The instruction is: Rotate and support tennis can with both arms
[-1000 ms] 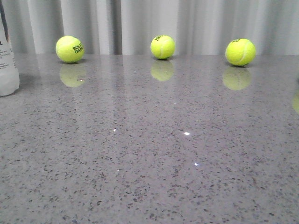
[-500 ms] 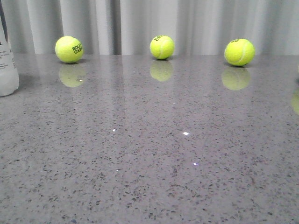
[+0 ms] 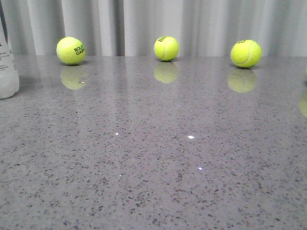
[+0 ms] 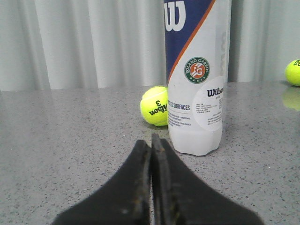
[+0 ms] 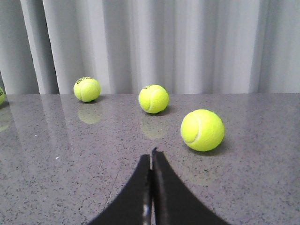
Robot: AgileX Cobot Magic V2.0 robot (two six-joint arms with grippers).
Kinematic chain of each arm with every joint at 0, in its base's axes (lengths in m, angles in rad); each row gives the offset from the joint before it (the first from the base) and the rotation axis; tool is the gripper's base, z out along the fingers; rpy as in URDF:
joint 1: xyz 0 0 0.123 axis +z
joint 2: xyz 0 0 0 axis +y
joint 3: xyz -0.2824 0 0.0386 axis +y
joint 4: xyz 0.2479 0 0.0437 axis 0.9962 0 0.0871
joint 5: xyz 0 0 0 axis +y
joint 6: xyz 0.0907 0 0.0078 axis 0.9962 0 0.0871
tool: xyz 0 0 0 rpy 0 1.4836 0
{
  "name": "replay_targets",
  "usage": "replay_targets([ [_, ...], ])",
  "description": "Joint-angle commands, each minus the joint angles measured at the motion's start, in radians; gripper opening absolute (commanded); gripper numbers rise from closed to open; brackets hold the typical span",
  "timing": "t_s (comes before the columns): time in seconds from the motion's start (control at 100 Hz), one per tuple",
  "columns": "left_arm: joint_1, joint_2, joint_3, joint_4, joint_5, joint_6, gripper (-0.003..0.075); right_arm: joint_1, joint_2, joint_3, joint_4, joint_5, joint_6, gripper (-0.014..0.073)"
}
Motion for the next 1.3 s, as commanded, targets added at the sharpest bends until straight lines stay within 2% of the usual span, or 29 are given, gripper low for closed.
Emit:
replay_targets([
  [0.0,0.002,-0.039,0.049,-0.001,-0.084,-0.011,-0.0021,-0.006,-0.031,0.006,-0.016,-0.094,0.02,-0.007],
  [0.39,0.002,-0.039,0.049,-0.001,-0.084,-0.011,-0.0021,-0.006,-0.035,0.083,-0.015,-0.206,0.038,-0.007],
  [1.29,0.002,-0.039,0.049,-0.001,-0.084,-0.011,-0.0021,-0.006,-0.035,0.083,-0.015,-0.197,0.038,-0.007],
])
